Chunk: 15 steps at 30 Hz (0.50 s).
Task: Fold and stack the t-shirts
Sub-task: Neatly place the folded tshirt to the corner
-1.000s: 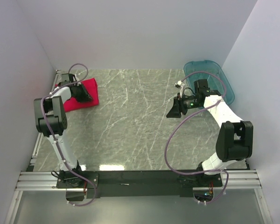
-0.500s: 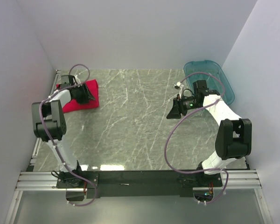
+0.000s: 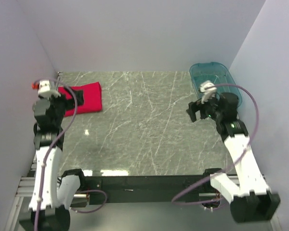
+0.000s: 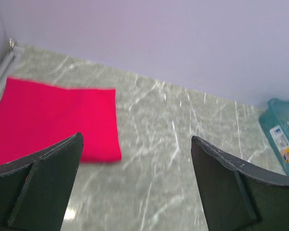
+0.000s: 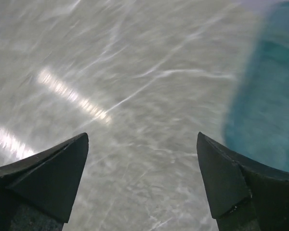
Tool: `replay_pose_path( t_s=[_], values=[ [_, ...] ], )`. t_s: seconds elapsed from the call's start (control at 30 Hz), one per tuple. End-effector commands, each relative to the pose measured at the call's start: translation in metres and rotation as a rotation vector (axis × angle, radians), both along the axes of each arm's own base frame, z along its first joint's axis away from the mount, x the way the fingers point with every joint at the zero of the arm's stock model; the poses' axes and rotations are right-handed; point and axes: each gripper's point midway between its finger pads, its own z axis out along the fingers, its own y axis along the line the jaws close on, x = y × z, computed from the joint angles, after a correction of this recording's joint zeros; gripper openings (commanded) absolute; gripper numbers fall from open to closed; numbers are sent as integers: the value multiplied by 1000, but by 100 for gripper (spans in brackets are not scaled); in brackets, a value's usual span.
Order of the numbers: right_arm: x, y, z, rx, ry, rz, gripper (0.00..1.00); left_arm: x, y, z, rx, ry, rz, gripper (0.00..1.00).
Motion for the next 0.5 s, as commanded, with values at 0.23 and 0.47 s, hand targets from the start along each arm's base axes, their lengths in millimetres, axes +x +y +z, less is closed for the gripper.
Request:
replay_pose_path(
  t_s=[0.23,0.47],
  values=[
    [-14,-116,82,300,-322,-899,100,-72,-31,-41,4,43,-136,100],
    [-27,-130,58,211,-305,-957,100,-75,-40,-49,-6,66,-183,99]
  ],
)
